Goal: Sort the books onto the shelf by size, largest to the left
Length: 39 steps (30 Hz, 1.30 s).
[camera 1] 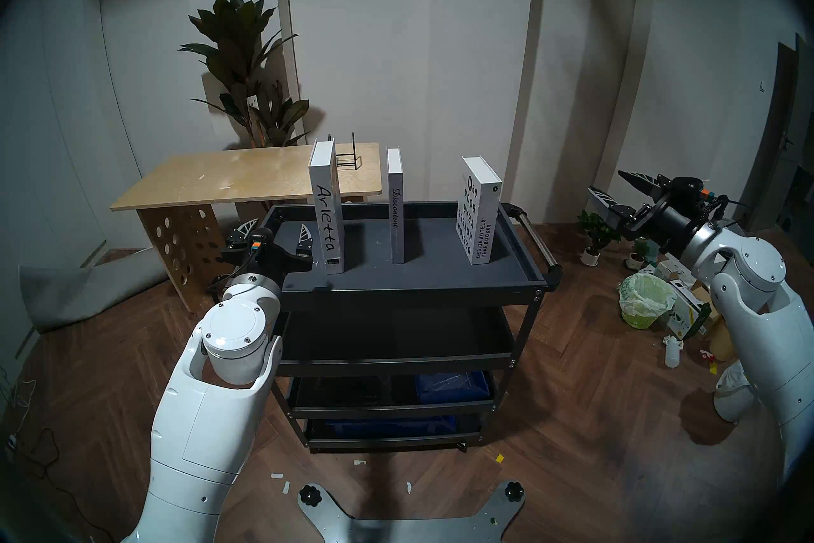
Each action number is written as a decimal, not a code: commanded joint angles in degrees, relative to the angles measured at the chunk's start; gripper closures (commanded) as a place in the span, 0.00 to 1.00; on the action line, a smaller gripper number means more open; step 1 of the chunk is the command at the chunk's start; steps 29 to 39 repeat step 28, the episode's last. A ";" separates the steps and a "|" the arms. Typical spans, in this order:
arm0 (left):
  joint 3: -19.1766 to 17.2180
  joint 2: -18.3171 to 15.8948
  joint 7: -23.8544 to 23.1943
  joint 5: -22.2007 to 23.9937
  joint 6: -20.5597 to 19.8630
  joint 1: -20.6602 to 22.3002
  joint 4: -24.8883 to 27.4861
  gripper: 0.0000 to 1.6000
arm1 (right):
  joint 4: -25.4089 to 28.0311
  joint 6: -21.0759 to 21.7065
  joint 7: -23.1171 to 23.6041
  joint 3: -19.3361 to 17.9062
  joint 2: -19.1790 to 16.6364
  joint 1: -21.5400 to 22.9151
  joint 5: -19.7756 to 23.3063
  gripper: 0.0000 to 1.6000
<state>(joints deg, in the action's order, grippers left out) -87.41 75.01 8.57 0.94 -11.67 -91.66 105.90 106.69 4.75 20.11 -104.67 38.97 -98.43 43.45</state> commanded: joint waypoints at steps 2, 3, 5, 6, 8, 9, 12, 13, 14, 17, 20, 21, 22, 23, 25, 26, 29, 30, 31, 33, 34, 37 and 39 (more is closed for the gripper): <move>-0.05 -0.37 -0.50 0.15 1.05 1.67 0.25 0.00 | 2.16 0.31 -5.17 0.88 3.91 0.22 0.52 0.00; -0.10 -0.36 -0.43 0.15 1.07 1.77 0.24 0.00 | 2.20 0.42 -6.24 1.00 4.29 0.37 0.24 0.00; -0.29 -0.42 -0.44 0.21 0.98 1.81 0.54 0.00 | 2.15 1.75 -5.98 1.20 3.45 0.52 0.60 0.00; -0.34 -0.48 -0.43 0.17 1.08 1.77 0.67 0.00 | 2.17 1.76 -6.10 1.23 3.45 0.53 0.60 0.00; -0.35 -0.48 -0.46 0.16 1.09 1.77 0.66 0.00 | 2.24 1.90 -6.32 1.26 3.50 0.57 0.59 0.00; -0.36 -0.47 -0.49 0.16 1.10 1.77 0.66 0.00 | 2.26 1.98 -6.39 1.27 3.53 0.60 0.58 0.00; -0.39 -0.45 -0.53 0.15 1.11 1.77 0.66 0.00 | 2.31 2.11 -6.52 1.28 3.58 0.63 0.56 0.00; -0.39 -0.45 -0.54 0.14 1.11 1.77 0.66 0.00 | 2.32 2.16 -6.54 1.28 3.60 0.64 0.55 0.00; -0.40 -0.44 -0.56 0.14 1.12 1.77 0.66 0.00 | 2.33 2.20 -6.57 1.28 3.62 0.65 0.54 0.00; -0.43 -0.42 -0.60 0.12 1.13 1.77 0.66 0.00 | 2.36 2.27 -6.64 1.27 3.66 0.67 0.52 0.00; -0.44 -0.41 -0.62 0.11 1.13 1.77 0.65 0.00 | 2.38 2.28 -6.69 1.28 3.67 0.67 0.52 0.00; -0.45 -0.40 -0.63 0.11 1.14 1.77 0.65 0.00 | 2.38 2.28 -6.70 1.28 3.67 0.67 0.52 0.00; -0.45 -0.40 -0.64 0.11 1.14 1.77 0.65 0.00 | 2.38 2.27 -6.71 1.28 3.67 0.67 0.52 0.00; -0.45 -0.40 -0.64 0.11 1.14 1.77 0.65 0.00 | 2.39 2.27 -6.72 1.29 3.66 0.67 0.52 0.00; -0.46 -0.39 -0.66 0.10 1.14 1.76 0.65 0.00 | 2.39 2.26 -6.74 1.30 3.66 0.66 0.53 0.00; -0.47 -0.38 -0.67 0.09 1.14 1.76 0.65 0.00 | 2.39 2.26 -6.75 1.30 3.65 0.66 0.53 0.00; -0.47 -0.38 -0.67 0.09 1.14 1.76 0.65 0.00 | 2.39 2.25 -6.76 1.30 3.64 0.66 0.54 0.00; -0.47 -0.38 -0.67 0.09 1.14 1.76 0.65 0.00 | 2.39 2.25 -6.76 1.30 3.64 0.66 0.54 0.00; -0.47 -0.38 -0.67 0.09 1.14 1.76 0.65 0.00 | 2.39 2.25 -6.76 1.30 3.64 0.66 0.54 0.00; -0.47 -0.38 -0.67 0.09 1.14 1.76 0.65 0.00 | 2.39 2.25 -6.76 1.30 3.64 0.66 0.54 0.00; -0.47 -0.38 -0.67 0.09 1.14 1.76 0.65 0.00 | 2.39 2.25 -6.76 1.30 3.64 0.66 0.54 0.00; -0.47 -0.38 -0.67 0.09 1.14 1.76 0.65 0.00 | 2.39 2.25 -6.76 1.30 3.64 0.66 0.54 0.00; -0.47 -0.38 -0.67 0.09 1.14 1.76 0.65 0.00 | 2.39 2.25 -6.76 1.30 3.64 0.66 0.54 0.00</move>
